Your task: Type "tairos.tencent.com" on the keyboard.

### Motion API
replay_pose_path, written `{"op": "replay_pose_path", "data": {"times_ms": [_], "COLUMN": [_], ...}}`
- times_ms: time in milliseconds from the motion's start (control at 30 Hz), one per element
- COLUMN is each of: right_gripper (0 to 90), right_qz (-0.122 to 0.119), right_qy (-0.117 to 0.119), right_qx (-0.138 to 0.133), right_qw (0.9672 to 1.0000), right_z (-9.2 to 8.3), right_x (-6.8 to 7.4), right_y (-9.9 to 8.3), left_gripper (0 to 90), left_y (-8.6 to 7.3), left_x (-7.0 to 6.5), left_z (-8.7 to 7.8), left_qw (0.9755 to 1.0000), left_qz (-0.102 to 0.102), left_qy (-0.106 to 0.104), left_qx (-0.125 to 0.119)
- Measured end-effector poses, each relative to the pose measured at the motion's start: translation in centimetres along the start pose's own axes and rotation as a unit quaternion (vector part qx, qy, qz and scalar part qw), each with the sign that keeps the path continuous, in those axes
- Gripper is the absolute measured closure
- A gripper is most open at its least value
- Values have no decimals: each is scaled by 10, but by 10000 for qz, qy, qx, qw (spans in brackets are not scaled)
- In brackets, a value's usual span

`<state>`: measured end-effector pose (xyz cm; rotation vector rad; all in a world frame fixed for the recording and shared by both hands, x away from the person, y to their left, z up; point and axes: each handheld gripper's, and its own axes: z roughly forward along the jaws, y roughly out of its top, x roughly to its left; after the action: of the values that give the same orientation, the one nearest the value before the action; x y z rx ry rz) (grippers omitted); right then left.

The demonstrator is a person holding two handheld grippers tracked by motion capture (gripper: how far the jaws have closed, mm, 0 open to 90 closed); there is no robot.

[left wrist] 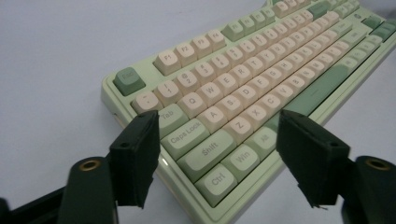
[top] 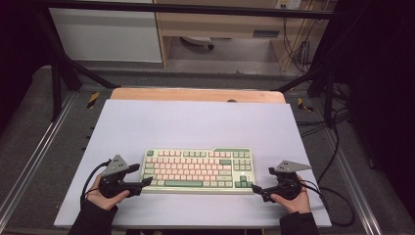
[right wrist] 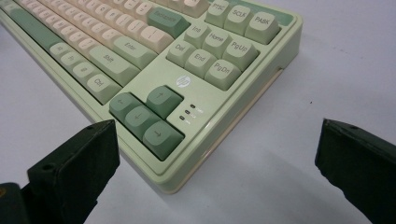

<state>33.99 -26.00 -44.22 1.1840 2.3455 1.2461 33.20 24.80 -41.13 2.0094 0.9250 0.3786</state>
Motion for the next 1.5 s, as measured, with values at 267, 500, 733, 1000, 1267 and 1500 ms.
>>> {"op": "replay_pose_path", "data": {"times_ms": [267, 500, 733, 1000, 1267, 1500], "right_gripper": [4, 4, 4, 4, 4, 4], "right_qz": [5, 9, -10, -10, -19, -6], "right_qy": [-8, 3, -6, -3, -5, -1], "right_qx": [6, 14, 2, 6, 6, 5], "right_qw": [10000, 10000, 10000, 10000, 10000, 10000], "right_z": [0, 0, 0, 0, 0, 0], "right_x": [0, 0, 0, 0, 0, 0], "right_y": [0, 0, 0, 0, 0, 0], "left_gripper": [513, 608, 716, 818, 894, 900], "left_y": [9, 18, 25, 32, 38, 43], "left_x": [-3, -9, -16, -22, -29, -35], "left_z": [3, 12, 23, 36, 50, 61], "left_qw": [9998, 10000, 10000, 9998, 9994, 9990], "left_qz": [-156, -47, 43, 109, 184, 257], "left_qy": [-76, -53, -38, -109, -203, -223], "left_qx": [-44, 15, 57, 116, 221, 295]}}
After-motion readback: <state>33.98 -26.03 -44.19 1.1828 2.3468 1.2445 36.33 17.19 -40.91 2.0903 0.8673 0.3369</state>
